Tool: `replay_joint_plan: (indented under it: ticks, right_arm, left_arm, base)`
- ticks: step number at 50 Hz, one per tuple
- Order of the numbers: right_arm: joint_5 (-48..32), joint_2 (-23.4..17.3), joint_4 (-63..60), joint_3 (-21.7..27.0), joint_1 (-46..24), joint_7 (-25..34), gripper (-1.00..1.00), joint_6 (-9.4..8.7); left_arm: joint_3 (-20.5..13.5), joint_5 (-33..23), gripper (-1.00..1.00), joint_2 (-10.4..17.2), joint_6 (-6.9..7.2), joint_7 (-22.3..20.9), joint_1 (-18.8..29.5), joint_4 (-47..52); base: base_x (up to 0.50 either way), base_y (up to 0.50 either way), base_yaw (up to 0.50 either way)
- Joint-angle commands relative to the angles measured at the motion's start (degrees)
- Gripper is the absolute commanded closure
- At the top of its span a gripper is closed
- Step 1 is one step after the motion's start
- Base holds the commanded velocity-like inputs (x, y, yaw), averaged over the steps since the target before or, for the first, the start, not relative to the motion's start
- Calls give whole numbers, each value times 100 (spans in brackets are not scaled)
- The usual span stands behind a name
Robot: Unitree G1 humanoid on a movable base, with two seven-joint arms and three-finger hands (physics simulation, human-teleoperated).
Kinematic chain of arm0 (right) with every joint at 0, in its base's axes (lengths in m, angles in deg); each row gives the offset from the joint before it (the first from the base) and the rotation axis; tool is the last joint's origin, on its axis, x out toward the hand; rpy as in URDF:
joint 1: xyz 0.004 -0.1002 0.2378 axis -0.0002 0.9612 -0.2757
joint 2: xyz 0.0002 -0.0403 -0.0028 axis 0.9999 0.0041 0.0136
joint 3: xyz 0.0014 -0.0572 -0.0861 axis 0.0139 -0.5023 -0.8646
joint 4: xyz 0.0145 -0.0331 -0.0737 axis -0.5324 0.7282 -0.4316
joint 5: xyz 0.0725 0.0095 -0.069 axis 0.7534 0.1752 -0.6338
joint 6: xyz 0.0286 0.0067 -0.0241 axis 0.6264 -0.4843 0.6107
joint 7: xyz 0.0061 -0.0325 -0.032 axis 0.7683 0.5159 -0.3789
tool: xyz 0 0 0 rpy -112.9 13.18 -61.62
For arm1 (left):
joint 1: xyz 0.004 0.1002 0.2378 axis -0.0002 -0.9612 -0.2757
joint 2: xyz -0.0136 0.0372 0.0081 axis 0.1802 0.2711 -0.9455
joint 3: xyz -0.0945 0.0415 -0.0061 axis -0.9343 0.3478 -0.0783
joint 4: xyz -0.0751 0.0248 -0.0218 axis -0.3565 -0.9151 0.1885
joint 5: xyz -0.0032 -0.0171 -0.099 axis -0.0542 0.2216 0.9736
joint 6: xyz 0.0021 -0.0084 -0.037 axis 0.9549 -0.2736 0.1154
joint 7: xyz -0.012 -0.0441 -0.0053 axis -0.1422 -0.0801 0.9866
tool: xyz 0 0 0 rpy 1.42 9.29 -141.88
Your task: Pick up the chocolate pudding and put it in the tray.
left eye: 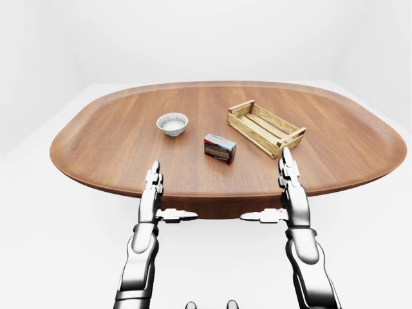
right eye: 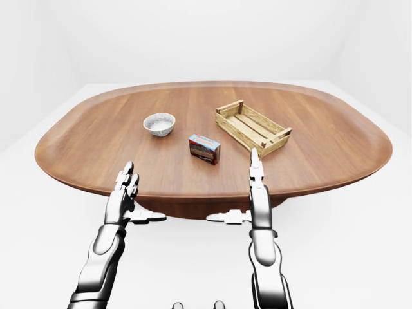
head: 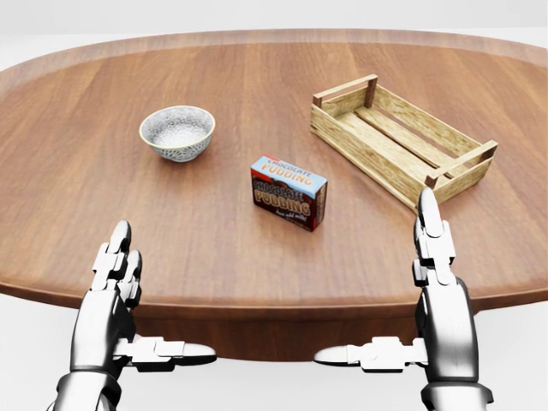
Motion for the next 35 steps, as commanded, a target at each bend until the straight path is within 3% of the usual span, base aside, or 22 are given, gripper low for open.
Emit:
replay_joint_plan:
  ticks: [1, 6, 7, 12, 13, 14, 15, 18, 32, 35]
  right_arm:
    - [61, -3, 43, 8, -14, 24, -100, 0]
    - [67, 0, -9, 5, 13, 28, -100, 0]
    - [69, 0, -20, 6, 13, 30, -100, 0]
    - [69, 0, -22, 6, 13, 30, -100, 0]
    - [59, 3, -16, 4, -4, 23, -100, 0]
    - [64, 2, -27, 8, -12, 23, -100, 0]
    - [66, 1, -14, 12, -18, 19, -100, 0]
    - [72, 2, -23, 17, -31, 18, -100, 0]
    - [54, 0, -48, 12, -42, 5, -100, 0]
    - [59, -2, -48, 14, -40, 9, -100, 0]
  left_arm:
    - [4, 6, -100, -6, -32, 2, 20, -54]
    - [7, 0, -100, -8, -106, 3, 13, -120]
    - [8, 2, -100, -6, -51, 4, 10, -61]
    - [9, 2, -100, -7, -43, 4, 7, -50]
    - [12, 6, -100, -6, 76, 7, -2, 69]
    - [5, 5, -100, -7, -35, 5, 12, -60]
    - [3, 7, -100, -8, -45, 5, 15, -77]
    - [6, 13, -100, -7, 101, 12, 8, 71]
    - [-7, 22, -100, -2, 44, 12, 43, -35]
    - [1, 22, -100, -3, 107, 13, 26, 46]
  base:
    - [3, 4, 0]
    - [3, 1, 0]
    - [3, 0, 0]
    - [3, 0, 0]
    - [12, 0, 0]
    - [16, 0, 0]
    - [18, 0, 0]
    - [21, 0, 0]
    - [26, 0, 0]
    - [27, 0, 0]
